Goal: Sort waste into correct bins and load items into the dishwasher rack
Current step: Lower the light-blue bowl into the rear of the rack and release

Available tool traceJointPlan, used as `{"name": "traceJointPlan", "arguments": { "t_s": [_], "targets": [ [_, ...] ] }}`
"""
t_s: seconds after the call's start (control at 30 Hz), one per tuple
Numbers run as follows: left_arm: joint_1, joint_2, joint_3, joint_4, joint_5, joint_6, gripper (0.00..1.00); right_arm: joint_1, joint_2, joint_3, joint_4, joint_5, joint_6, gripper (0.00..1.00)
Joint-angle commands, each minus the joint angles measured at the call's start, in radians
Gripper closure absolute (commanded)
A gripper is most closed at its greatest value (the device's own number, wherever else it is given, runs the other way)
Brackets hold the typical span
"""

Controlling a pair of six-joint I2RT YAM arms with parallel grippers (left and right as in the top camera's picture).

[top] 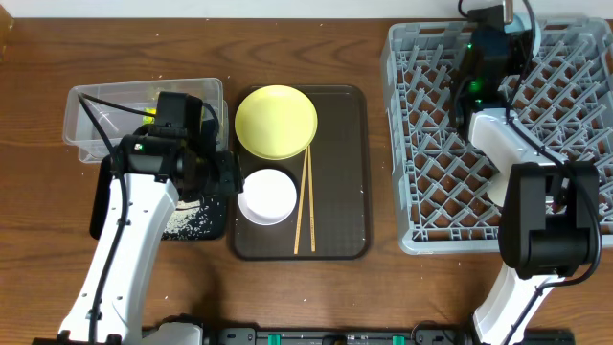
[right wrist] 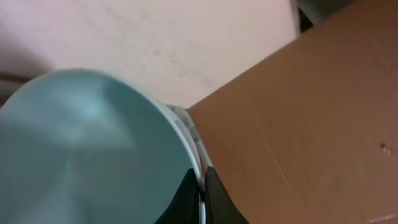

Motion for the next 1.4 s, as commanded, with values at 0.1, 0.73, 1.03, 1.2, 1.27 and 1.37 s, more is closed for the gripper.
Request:
{"name": "traceJointPlan", "arguments": {
  "t_s": [0.1, 0.73, 1.03, 1.2, 1.27, 1.37],
  "targets": [
    [0.004, -0.003, -0.005, -0.004, -0.01, 0.005, 0.39, 0.028, 0.041, 0.008, -0.033, 0.022, -0.048, 0.99],
    [0.004, -0.003, -0.005, -0.004, -0.01, 0.005, 0.39, 0.137, 0.057, 0.008, -0.215, 0.146, 0.106, 0.99],
    [0.004, -0.003, -0.005, -0.004, -0.01, 0.005, 0.39, 0.173, 0.002, 0.008, -0.543, 0.009, 0.472, 0.99],
    [0.004, -0.003, -0.005, -0.005, -0.01, 0.005, 0.39, 0.173, -0.073, 0.008, -0.705, -0.127, 0.615, 0.99],
    [0.004, -0.003, -0.005, -0.005, -0.01, 0.005, 0.39, 0.173, -0.116, 0.008, -0.761, -0.177, 0.647, 0.93],
    [0.004, -0.003, -0.005, -0.005, -0.01, 0.005, 0.39, 0.173, -0.194, 0.008, -0.845, -0.279, 0.682, 0.83]
  ]
}}
